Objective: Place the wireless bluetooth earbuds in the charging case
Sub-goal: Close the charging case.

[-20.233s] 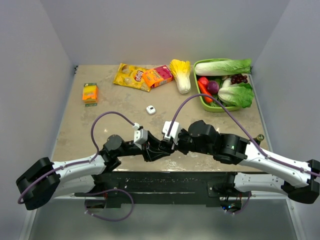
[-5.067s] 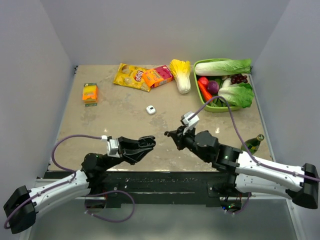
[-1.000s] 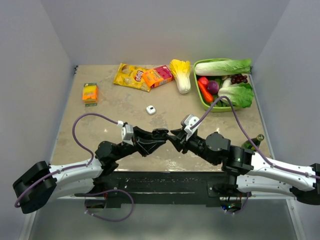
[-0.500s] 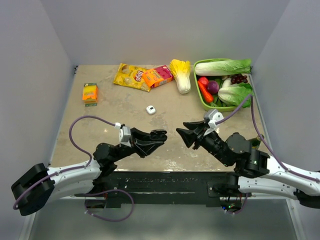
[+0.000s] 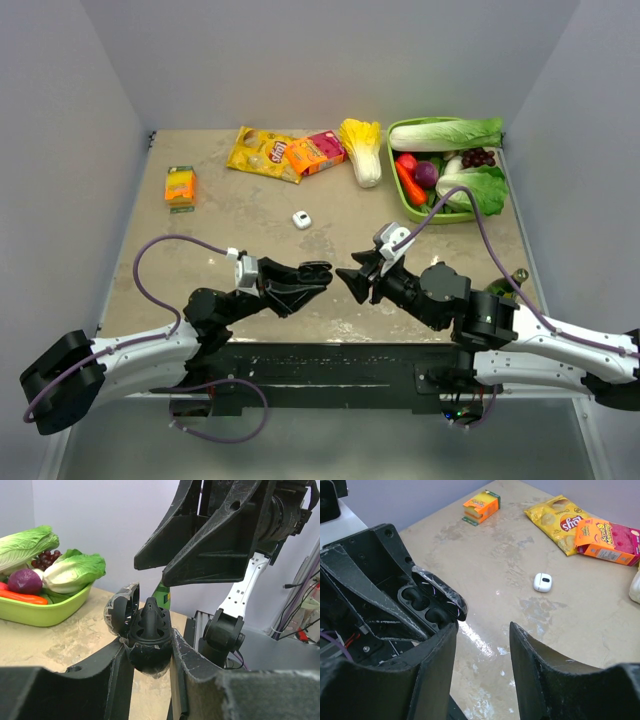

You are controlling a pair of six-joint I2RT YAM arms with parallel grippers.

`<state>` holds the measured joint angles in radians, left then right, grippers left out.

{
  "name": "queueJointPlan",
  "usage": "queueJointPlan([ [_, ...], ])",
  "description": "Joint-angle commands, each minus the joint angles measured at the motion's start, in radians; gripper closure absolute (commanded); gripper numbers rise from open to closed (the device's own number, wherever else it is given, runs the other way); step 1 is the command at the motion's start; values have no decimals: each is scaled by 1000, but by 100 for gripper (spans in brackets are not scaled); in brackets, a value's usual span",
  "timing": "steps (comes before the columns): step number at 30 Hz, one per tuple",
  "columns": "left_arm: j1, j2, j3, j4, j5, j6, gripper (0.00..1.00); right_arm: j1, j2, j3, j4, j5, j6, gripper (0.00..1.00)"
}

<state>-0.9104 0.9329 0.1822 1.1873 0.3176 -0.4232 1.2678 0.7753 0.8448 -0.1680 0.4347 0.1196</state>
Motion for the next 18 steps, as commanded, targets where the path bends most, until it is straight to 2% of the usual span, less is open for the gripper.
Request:
queueJointPlan([
  [1,-1,-2,-1,75,23,31,100,2,7,5,24,4,5,50],
  [18,-10,14,0,98,61,40,100,4,64,5,42,-11,-3,49],
])
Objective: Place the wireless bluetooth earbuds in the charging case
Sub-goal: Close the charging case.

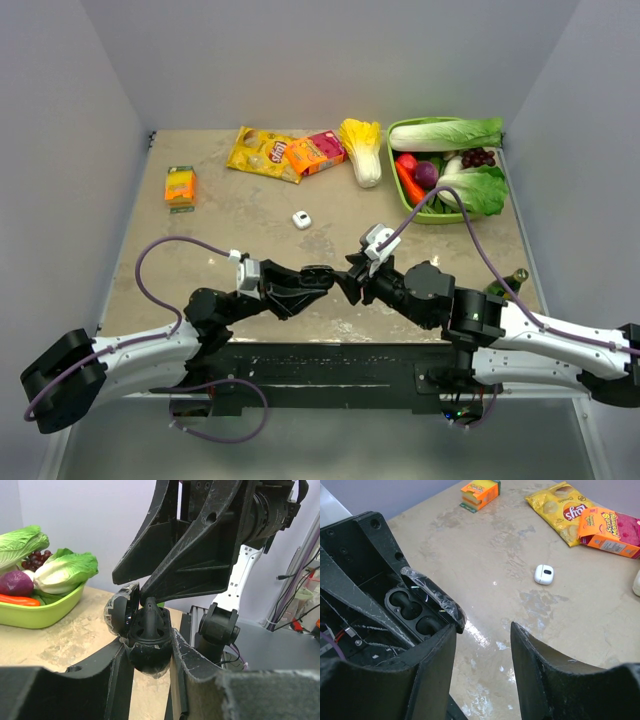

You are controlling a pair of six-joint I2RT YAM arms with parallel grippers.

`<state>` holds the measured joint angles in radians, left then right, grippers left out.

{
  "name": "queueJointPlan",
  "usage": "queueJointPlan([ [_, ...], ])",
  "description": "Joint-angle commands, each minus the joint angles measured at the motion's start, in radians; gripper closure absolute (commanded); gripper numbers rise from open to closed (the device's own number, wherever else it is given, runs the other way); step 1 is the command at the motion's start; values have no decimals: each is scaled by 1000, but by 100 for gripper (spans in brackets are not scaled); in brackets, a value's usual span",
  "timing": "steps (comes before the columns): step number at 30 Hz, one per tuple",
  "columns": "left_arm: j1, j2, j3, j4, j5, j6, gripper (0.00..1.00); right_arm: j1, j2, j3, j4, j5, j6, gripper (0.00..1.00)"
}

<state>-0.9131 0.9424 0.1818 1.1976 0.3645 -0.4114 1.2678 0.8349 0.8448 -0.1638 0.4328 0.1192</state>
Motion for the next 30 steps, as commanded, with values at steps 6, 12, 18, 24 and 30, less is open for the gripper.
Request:
queueJointPlan([
  [6,-9,15,1,94,14,26,100,2,10,8,46,-65,-4,49],
  [12,-9,22,2,97,14,26,100,2,4,7,50,-95,-9,48],
  [18,-10,36,7,105,19,25,100,2,9,11,46,-121,-9,46],
  [24,-10,39,7,105,17,28,100,2,-36,7,46,-72,16,44],
  [30,-10,38,-5,105,22,26,100,2,-117,3,64,-23,20,42],
])
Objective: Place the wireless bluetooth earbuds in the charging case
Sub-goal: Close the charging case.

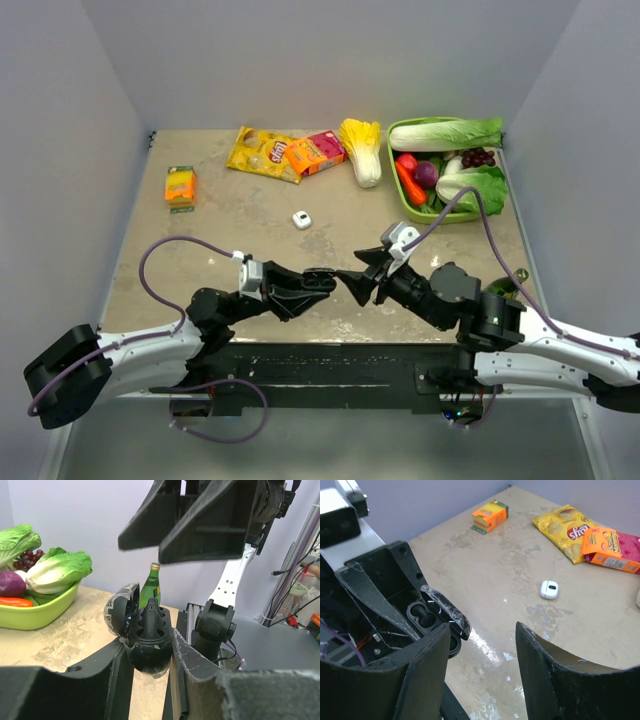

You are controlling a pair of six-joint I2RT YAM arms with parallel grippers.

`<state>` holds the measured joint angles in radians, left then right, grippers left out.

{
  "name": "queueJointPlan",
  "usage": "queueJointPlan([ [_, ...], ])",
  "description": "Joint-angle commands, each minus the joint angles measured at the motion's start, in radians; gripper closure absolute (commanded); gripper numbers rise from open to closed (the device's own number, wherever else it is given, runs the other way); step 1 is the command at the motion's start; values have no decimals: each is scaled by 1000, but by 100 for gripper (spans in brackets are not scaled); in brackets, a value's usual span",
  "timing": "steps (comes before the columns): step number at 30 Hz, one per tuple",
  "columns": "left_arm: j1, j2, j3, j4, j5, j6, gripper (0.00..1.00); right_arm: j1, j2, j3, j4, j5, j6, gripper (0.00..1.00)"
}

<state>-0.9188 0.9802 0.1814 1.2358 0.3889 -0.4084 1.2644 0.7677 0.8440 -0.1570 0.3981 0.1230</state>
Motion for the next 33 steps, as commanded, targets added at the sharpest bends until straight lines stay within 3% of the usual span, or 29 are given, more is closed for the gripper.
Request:
queueJointPlan([
  [1,-5,-2,-7,65,-1,23,100,6,-53,10,57,13,14,42],
  [18,-23,20,7,30,93,25,100,4,81,128,-55,176,26,43],
  [33,-37,6,6,33,120,45,100,4,163,165,-138,41,40,44],
])
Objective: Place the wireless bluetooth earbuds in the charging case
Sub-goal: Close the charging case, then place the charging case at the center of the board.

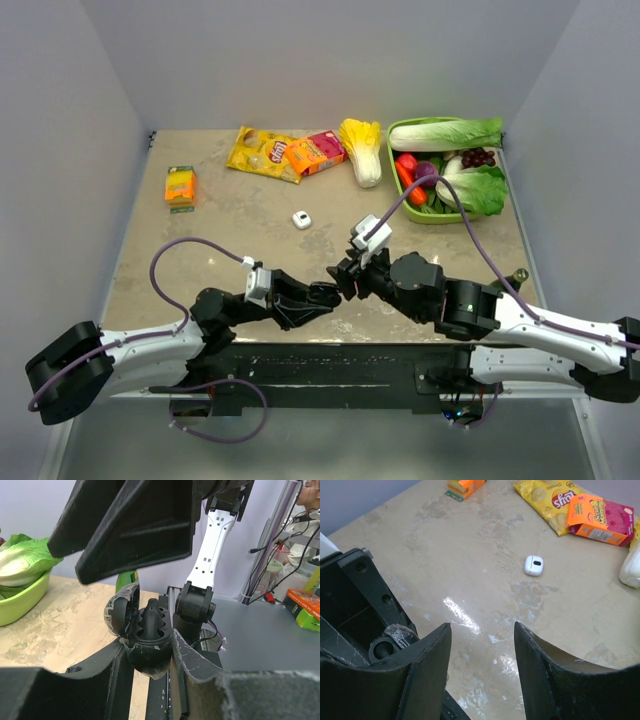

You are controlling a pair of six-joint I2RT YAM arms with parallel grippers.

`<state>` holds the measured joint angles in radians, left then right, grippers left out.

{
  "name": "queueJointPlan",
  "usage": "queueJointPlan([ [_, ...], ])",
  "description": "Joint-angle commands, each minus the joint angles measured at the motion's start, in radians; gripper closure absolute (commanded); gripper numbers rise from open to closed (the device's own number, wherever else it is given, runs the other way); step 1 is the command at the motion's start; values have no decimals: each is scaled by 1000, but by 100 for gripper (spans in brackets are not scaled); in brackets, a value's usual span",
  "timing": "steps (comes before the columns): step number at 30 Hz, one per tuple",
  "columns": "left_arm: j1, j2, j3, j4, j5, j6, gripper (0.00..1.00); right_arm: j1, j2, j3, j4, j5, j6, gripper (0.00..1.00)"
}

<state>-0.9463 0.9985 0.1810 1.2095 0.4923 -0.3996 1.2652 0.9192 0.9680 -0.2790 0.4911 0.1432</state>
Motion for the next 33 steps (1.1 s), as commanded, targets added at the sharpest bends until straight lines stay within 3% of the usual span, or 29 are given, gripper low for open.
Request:
queueJointPlan([
  [1,-9,-12,8,59,19,38,100,3,13,41,-20,-63,19,44],
  [18,-9,-24,-2,55,-15,48,100,3,29,20,8,-232,-22,48],
  [21,-9,-26,-2,44,-23,50,100,3,9,15,11,-159,-2,47],
  [24,-9,-29,-5,18,-57,45,100,3,-74,-18,49,25,59,44],
  [26,-9,-35,-6,-22,-145,22,100,3,-182,-101,110,145,73,42],
  [29,-6,-44,-3,-146,-360,-27,100,3,-243,-178,184,182,75,41],
  [33,55,0,79,-451,-552,-143,100,3,-114,-155,86,161,111,37],
])
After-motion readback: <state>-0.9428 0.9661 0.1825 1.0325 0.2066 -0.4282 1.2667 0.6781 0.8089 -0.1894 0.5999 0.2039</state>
